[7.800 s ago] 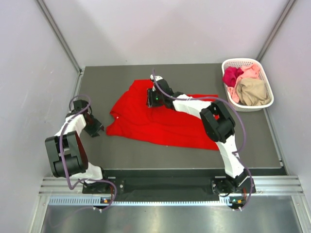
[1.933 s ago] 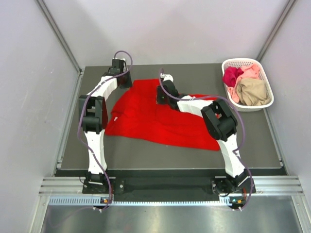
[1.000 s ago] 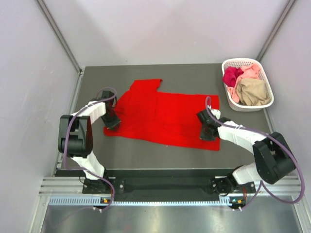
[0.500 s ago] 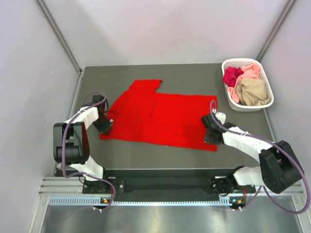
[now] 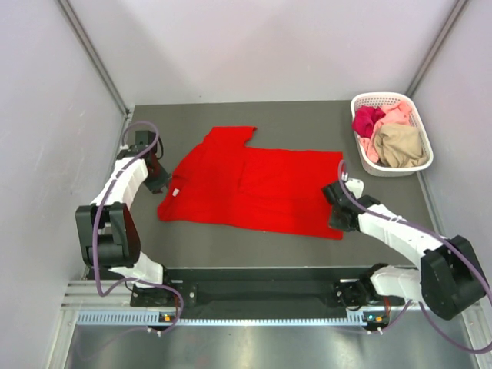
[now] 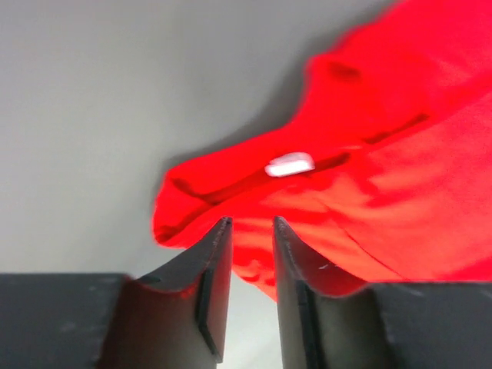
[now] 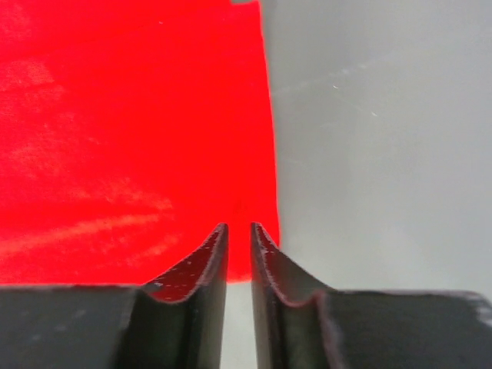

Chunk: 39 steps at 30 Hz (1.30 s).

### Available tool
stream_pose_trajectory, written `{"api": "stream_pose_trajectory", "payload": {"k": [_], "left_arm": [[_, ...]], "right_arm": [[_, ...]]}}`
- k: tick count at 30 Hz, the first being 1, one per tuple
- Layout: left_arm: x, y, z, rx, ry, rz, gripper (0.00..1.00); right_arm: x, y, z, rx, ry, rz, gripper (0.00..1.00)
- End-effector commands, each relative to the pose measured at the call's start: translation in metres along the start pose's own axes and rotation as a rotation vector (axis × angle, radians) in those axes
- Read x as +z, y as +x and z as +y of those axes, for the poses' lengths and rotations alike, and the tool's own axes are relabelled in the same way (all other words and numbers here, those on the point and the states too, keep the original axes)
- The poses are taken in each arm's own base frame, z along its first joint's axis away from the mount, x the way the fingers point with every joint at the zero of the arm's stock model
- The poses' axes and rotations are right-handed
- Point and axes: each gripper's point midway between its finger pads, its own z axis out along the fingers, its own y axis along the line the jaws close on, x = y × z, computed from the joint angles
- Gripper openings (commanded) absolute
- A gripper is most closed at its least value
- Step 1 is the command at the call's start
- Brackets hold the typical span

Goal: Fold and stack the t-shirts
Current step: Fold the tshirt

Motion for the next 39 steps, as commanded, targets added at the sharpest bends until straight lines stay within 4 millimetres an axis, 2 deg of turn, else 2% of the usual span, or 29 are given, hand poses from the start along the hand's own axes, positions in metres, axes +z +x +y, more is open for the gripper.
{"api": "stream_pose_trajectory", "payload": {"k": [1,2,3,5,6,8,9,10,12,13,14,15,16,17,18,19,20,21,22,23,24,26,28,29,30,32,34,37,39], "left_arm": [[-0.022,-0.027,-0.042,0.111,0.220,-0.065,0.33],[-0.030,-0.039,-0.057,0.122,0.280,-0.091,0.41],[-0.036,-0.045,-0.069,0.152,0.339,-0.103,0.43],[-0.049,-0.064,-0.103,0.186,0.477,-0.138,0.46],[-0.052,-0.072,-0.113,0.205,0.515,-0.159,0.47],[-0.059,-0.093,-0.137,0.221,0.585,-0.193,0.47],[-0.060,-0.099,-0.145,0.236,0.610,-0.199,0.48],[-0.048,-0.101,-0.153,0.242,0.616,-0.177,0.48],[-0.055,-0.117,-0.172,0.255,0.666,-0.203,0.48],[-0.037,-0.117,-0.177,0.256,0.658,-0.171,0.48],[-0.042,-0.126,-0.186,0.264,0.685,-0.184,0.48],[-0.038,-0.129,-0.190,0.266,0.689,-0.182,0.48],[-0.027,-0.133,-0.198,0.267,0.689,-0.177,0.48],[-0.023,-0.137,-0.201,0.263,0.690,-0.177,0.48],[-0.019,-0.139,-0.205,0.262,0.699,-0.176,0.48],[-0.008,-0.141,-0.211,0.259,0.701,-0.164,0.48],[-0.003,-0.142,-0.214,0.254,0.705,-0.160,0.48],[-0.001,-0.142,-0.220,0.247,0.731,-0.151,0.48],[0.008,-0.141,-0.225,0.245,0.739,-0.142,0.48],[0.011,-0.141,-0.227,0.242,0.745,-0.140,0.48],[0.015,-0.143,-0.229,0.238,0.747,-0.145,0.48],[0.027,-0.144,-0.231,0.235,0.736,-0.141,0.48],[0.035,-0.145,-0.233,0.236,0.736,-0.136,0.48],[0.035,-0.145,-0.233,0.235,0.735,-0.138,0.48],[0.037,-0.145,-0.233,0.235,0.732,-0.140,0.47],[0.039,-0.146,-0.232,0.227,0.728,-0.150,0.47],[0.042,-0.144,-0.230,0.221,0.717,-0.145,0.47],[0.047,-0.142,-0.225,0.209,0.692,-0.147,0.47],[0.051,-0.137,-0.222,0.196,0.684,-0.134,0.47]], "right_arm": [[-0.025,-0.035,0.006,0.026,-0.037,-0.083,0.20],[-0.033,-0.040,0.021,0.017,-0.116,-0.083,0.27],[-0.048,-0.062,0.040,-0.022,-0.218,-0.152,0.31],[-0.066,-0.079,0.070,-0.064,-0.375,-0.191,0.43],[-0.083,-0.103,0.086,-0.085,-0.443,-0.260,0.45],[-0.092,-0.118,0.107,-0.115,-0.516,-0.273,0.51],[-0.105,-0.137,0.119,-0.118,-0.555,-0.320,0.54],[-0.112,-0.153,0.132,-0.115,-0.597,-0.362,0.56],[-0.115,-0.178,0.157,-0.114,-0.636,-0.391,0.61],[-0.116,-0.193,0.169,-0.101,-0.657,-0.421,0.62],[-0.097,-0.196,0.182,-0.101,-0.642,-0.396,0.63],[-0.108,-0.218,0.195,-0.067,-0.671,-0.432,0.64],[-0.104,-0.228,0.205,-0.052,-0.678,-0.436,0.64],[-0.082,-0.231,0.220,-0.048,-0.666,-0.408,0.64],[-0.094,-0.253,0.234,-0.023,-0.699,-0.444,0.64],[-0.090,-0.259,0.245,-0.018,-0.713,-0.440,0.65],[-0.063,-0.257,0.258,-0.021,-0.693,-0.402,0.65],[-0.072,-0.277,0.271,-0.003,-0.722,-0.436,0.66],[-0.065,-0.281,0.281,-0.004,-0.732,-0.434,0.66],[-0.036,-0.274,0.293,-0.016,-0.717,-0.398,0.67],[-0.040,-0.290,0.303,-0.005,-0.741,-0.430,0.67],[-0.014,-0.296,0.322,-0.008,-0.736,-0.423,0.69],[0.004,-0.295,0.335,-0.008,-0.753,-0.402,0.70],[0.030,-0.286,0.342,-0.007,-0.744,-0.369,0.70],[0.026,-0.297,0.351,0.025,-0.776,-0.389,0.70],[0.051,-0.290,0.363,0.069,-0.801,-0.350,0.71],[0.051,-0.301,0.376,0.112,-0.853,-0.384,0.72],[0.078,-0.297,0.389,0.188,-0.870,-0.366,0.72],[0.079,-0.307,0.396,0.239,-0.887,-0.372,0.72]]}}
